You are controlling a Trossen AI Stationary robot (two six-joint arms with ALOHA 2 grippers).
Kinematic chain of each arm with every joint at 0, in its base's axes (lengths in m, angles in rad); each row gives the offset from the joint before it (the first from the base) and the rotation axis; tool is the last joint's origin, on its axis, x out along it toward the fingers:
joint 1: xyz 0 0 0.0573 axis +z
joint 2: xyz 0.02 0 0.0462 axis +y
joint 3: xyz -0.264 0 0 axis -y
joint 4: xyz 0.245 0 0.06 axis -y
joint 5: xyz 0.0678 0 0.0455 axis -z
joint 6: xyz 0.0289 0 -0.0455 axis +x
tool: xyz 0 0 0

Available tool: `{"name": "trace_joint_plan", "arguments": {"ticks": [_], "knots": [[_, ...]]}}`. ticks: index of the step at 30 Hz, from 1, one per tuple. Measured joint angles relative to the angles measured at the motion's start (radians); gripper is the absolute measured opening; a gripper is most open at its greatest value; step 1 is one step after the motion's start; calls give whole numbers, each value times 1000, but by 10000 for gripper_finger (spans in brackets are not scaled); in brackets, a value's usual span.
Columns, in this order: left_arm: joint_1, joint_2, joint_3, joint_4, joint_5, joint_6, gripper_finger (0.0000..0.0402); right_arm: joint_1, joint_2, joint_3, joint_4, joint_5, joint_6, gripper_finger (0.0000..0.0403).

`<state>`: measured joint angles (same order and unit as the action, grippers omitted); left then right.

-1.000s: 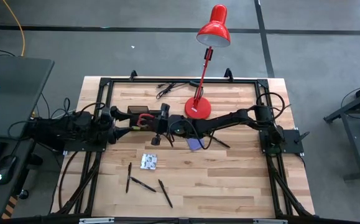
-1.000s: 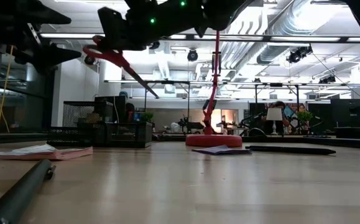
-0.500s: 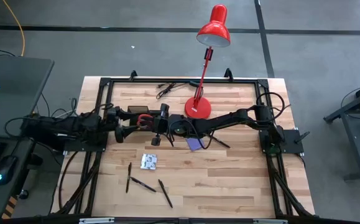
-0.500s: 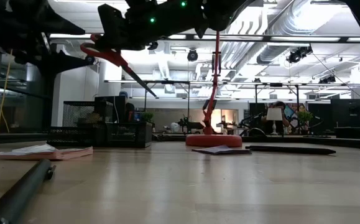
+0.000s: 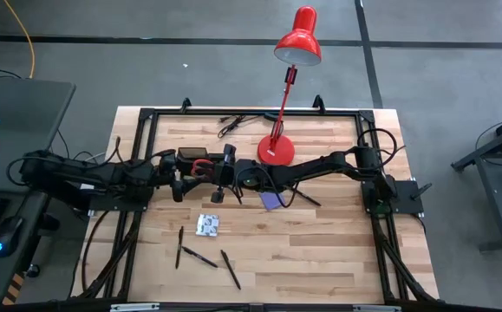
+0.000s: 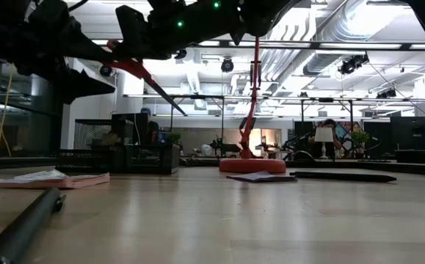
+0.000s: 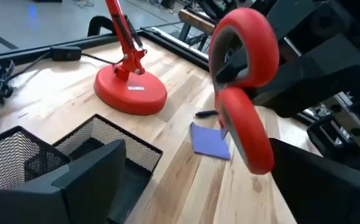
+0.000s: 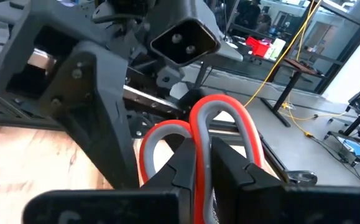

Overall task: Pick and place office supplies into organizer
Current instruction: Put the red scissors into the black desk organizer

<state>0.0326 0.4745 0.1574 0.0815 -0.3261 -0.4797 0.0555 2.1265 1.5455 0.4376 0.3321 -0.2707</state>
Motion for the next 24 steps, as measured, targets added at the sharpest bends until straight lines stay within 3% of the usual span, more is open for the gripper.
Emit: {"name": "trace_joint_plan", "arguments": {"ticks": [13,24], "knots": [[0,6,0,51,28,32,190,2,0,0,-34,3,8,18],[0,5,0,55,29,92,95,1,0,0,-32,7,8,18]]}}
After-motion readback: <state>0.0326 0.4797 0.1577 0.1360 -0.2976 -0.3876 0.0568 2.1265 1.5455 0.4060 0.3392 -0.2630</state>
